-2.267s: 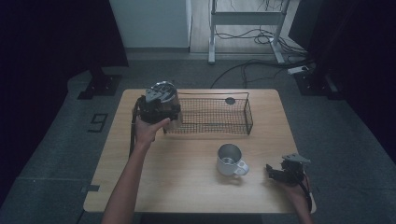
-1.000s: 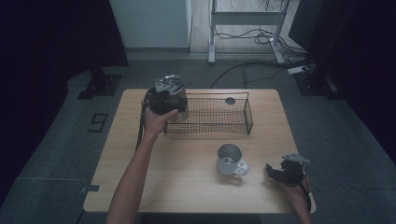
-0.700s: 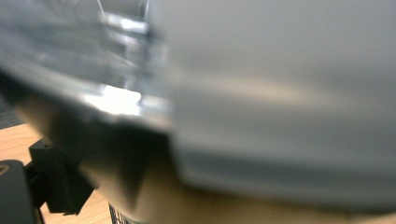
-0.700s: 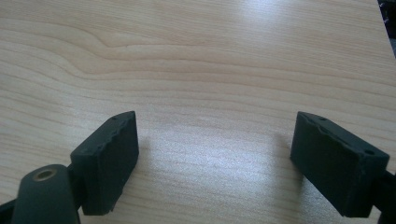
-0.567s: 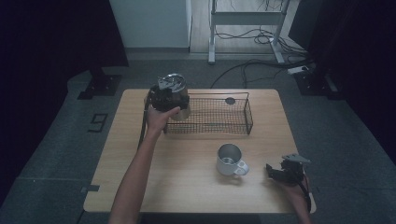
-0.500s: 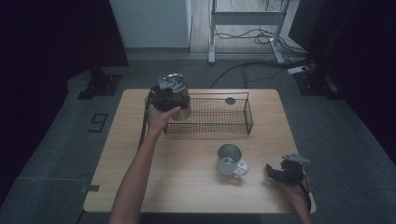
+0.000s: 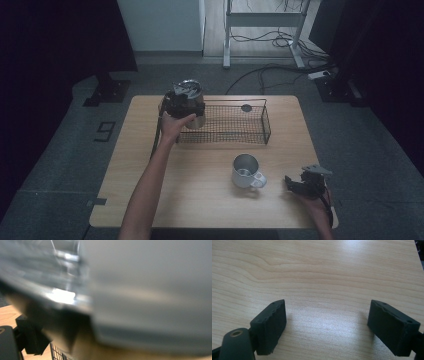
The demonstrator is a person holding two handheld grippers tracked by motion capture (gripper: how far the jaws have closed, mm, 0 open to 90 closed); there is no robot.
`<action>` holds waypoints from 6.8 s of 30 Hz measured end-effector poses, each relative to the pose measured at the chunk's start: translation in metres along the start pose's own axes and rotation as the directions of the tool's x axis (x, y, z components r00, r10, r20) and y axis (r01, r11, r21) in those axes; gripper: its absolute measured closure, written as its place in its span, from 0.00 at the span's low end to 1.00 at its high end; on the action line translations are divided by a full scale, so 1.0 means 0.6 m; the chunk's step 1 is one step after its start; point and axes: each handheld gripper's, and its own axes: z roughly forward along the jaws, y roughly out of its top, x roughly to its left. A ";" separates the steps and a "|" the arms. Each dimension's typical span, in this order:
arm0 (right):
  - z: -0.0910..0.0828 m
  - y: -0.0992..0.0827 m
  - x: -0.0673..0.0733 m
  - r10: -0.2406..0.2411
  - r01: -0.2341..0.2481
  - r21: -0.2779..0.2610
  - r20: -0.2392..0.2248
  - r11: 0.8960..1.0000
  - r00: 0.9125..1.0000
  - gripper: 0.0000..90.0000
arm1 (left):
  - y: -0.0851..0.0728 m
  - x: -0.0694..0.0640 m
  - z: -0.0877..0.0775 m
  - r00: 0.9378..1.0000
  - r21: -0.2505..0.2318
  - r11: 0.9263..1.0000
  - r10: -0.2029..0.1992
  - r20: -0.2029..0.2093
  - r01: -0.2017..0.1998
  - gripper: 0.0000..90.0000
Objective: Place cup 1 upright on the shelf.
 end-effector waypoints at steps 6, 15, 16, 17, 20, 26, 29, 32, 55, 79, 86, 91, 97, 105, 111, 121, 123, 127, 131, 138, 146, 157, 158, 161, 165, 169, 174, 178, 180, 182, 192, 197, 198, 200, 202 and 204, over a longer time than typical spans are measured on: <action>0.000 0.000 0.000 -0.001 0.001 0.000 0.000 1.000 1.000 0.17 | 0.004 -0.005 0.015 1.000 0.009 1.000 0.008 -0.002 -0.008 0.04; 0.000 0.000 0.000 -0.001 0.001 -0.001 0.000 1.000 1.000 0.17 | -0.001 -0.015 0.032 1.000 0.022 1.000 0.009 0.001 -0.009 0.04; 0.000 0.000 0.000 -0.002 0.002 -0.001 -0.001 1.000 1.000 0.17 | -0.004 -0.016 0.037 1.000 0.029 1.000 0.006 -0.001 -0.006 0.04; 0.000 0.000 0.000 -0.002 0.002 -0.001 -0.001 1.000 1.000 0.17 | -0.004 -0.016 0.037 1.000 0.029 1.000 0.006 -0.001 -0.006 0.04; 0.000 0.000 0.000 -0.002 0.002 -0.001 -0.003 1.000 1.000 0.17 | -0.012 -0.015 0.048 1.000 0.046 0.999 0.001 -0.002 -0.001 0.04; 0.000 0.000 0.000 -0.002 0.002 -0.001 -0.003 1.000 1.000 0.17 | -0.026 -0.013 0.064 1.000 0.073 0.997 -0.011 -0.005 0.011 0.04; 0.000 0.000 0.000 -0.002 0.002 -0.001 -0.003 1.000 1.000 0.17 | -0.028 -0.012 0.067 1.000 0.080 0.997 -0.018 -0.003 0.018 0.04; 0.000 0.000 0.000 -0.002 0.002 -0.001 -0.003 1.000 1.000 0.17 | -0.031 -0.012 0.072 1.000 0.085 0.996 -0.018 -0.004 0.018 0.04; 0.000 0.000 0.000 -0.003 0.003 -0.001 -0.002 1.000 1.000 0.17 | -0.053 -0.014 0.092 1.000 0.120 0.993 -0.009 -0.012 0.010 0.04; 0.000 0.000 0.000 -0.003 0.003 -0.001 -0.001 1.000 1.000 0.17 | -0.078 -0.017 0.106 0.999 0.152 0.988 0.008 -0.032 -0.003 0.04; 0.000 0.000 0.000 -0.002 0.002 -0.001 -0.003 1.000 1.000 0.17 | -0.083 -0.019 0.102 1.000 0.165 0.986 0.012 -0.024 -0.008 0.04; 0.000 0.000 0.000 -0.002 0.002 -0.001 -0.003 1.000 1.000 0.17 | -0.082 -0.018 0.100 1.000 0.166 0.986 0.004 -0.023 0.000 0.03; 0.000 0.000 0.000 -0.002 0.002 -0.001 -0.003 1.000 1.000 0.17 | -0.079 -0.017 0.094 1.000 0.156 0.988 -0.014 -0.020 0.017 0.02; 0.000 0.000 0.000 -0.002 0.002 -0.001 -0.003 1.000 1.000 0.17 | -0.072 -0.013 0.075 1.000 0.112 0.993 -0.030 0.001 0.030 0.02; 0.000 0.000 0.000 -0.002 0.002 0.000 -0.003 1.000 1.000 0.17 | -0.066 -0.017 0.059 1.000 0.078 0.997 -0.021 0.006 0.020 0.01; 0.000 0.000 0.000 -0.002 0.002 0.000 -0.003 1.000 1.000 0.17 | -0.069 -0.017 0.030 1.000 0.037 0.999 -0.011 0.016 0.011 0.01; 0.000 0.000 0.000 -0.001 0.001 -0.001 -0.003 1.000 1.000 0.17 | -0.069 -0.018 0.022 1.000 0.032 0.999 -0.005 0.020 0.004 0.01; 0.000 0.000 0.000 -0.002 0.002 0.000 -0.003 1.000 1.000 0.17 | -0.070 -0.020 0.010 1.000 0.020 1.000 -0.003 0.023 0.002 0.01; 0.000 0.000 0.000 -0.001 0.001 0.000 -0.003 1.000 1.000 0.17 | -0.076 -0.019 0.004 1.000 0.028 1.000 -0.001 0.021 0.000 0.01; 0.000 0.000 0.000 0.000 0.000 0.000 -0.002 1.000 1.000 0.17 | -0.094 -0.013 -0.009 1.000 0.033 0.999 0.001 0.021 -0.001 0.01; 0.000 0.000 0.000 0.003 -0.003 0.001 -0.002 1.000 1.000 0.17 | -0.114 -0.009 -0.036 1.000 0.029 1.000 0.004 0.027 -0.005 0.01; 0.000 0.000 0.000 0.000 0.000 0.001 -0.003 1.000 1.000 0.17 | -0.138 -0.017 -0.077 0.998 0.030 0.998 0.049 0.031 -0.050 0.02; 0.000 0.000 0.000 0.000 0.000 0.001 -0.003 1.000 1.000 0.17 | -0.139 -0.017 -0.080 0.998 0.032 0.998 0.049 0.037 -0.050 0.02; 0.000 0.000 0.000 0.000 0.000 0.001 -0.003 1.000 1.000 0.17 | -0.150 -0.013 -0.095 0.998 0.038 0.998 0.042 0.048 -0.044 0.02; 0.000 0.000 0.000 0.000 0.000 0.001 -0.003 1.000 1.000 0.17 | -0.163 -0.007 -0.107 0.998 0.032 0.999 0.027 0.049 -0.029 0.02; 0.000 0.000 0.000 0.002 -0.002 0.001 0.000 1.000 1.000 0.17 | -0.182 -0.001 -0.121 0.998 0.042 0.999 0.021 0.053 -0.024 0.02; -0.001 0.000 0.001 0.005 -0.005 0.001 0.002 1.000 1.000 0.17 | -0.211 0.006 -0.135 0.998 0.054 0.998 0.011 0.064 -0.014 0.02; -0.001 0.000 0.001 0.005 -0.005 0.001 0.002 1.000 1.000 0.17 | -0.226 0.005 -0.139 0.998 0.061 0.998 0.014 0.069 -0.018 0.03; -0.001 0.000 0.001 0.005 -0.005 0.001 0.002 1.000 1.000 0.17 | -0.237 0.003 -0.141 0.998 0.073 0.997 0.016 0.067 -0.020 0.03; -0.001 0.000 0.001 0.005 -0.005 0.001 0.003 1.000 1.000 0.17 | -0.253 0.001 -0.144 0.997 0.087 0.996 0.012 0.073 -0.018 0.04; -0.001 0.000 0.001 0.006 -0.006 0.001 0.003 1.000 1.000 0.17 | -0.286 -0.002 -0.154 0.998 0.073 0.997 0.019 0.054 -0.023 0.07; -0.001 0.000 0.001 0.006 -0.006 0.000 0.002 1.000 1.000 0.17 | -0.292 -0.003 -0.149 0.998 0.101 0.995 0.020 0.055 -0.025 0.07; -0.001 0.000 0.001 0.005 -0.005 0.001 0.003 1.000 1.000 0.17 | -0.293 -0.003 -0.148 0.998 0.103 0.994 0.017 0.055 -0.023 0.07; -0.001 0.000 0.001 0.005 -0.005 0.000 0.002 1.000 1.000 0.17 | -0.295 -0.005 -0.148 0.998 0.101 0.995 0.013 0.054 -0.018 0.07; -0.001 0.000 0.001 0.004 -0.004 -0.001 0.003 1.000 1.000 0.17 | -0.296 -0.007 -0.150 0.999 0.101 0.995 0.021 0.050 -0.026 0.07; -0.001 0.000 0.001 0.003 -0.003 -0.002 0.002 1.000 1.000 0.18 | -0.296 -0.008 -0.150 0.998 0.100 0.995 0.021 0.051 -0.026 0.07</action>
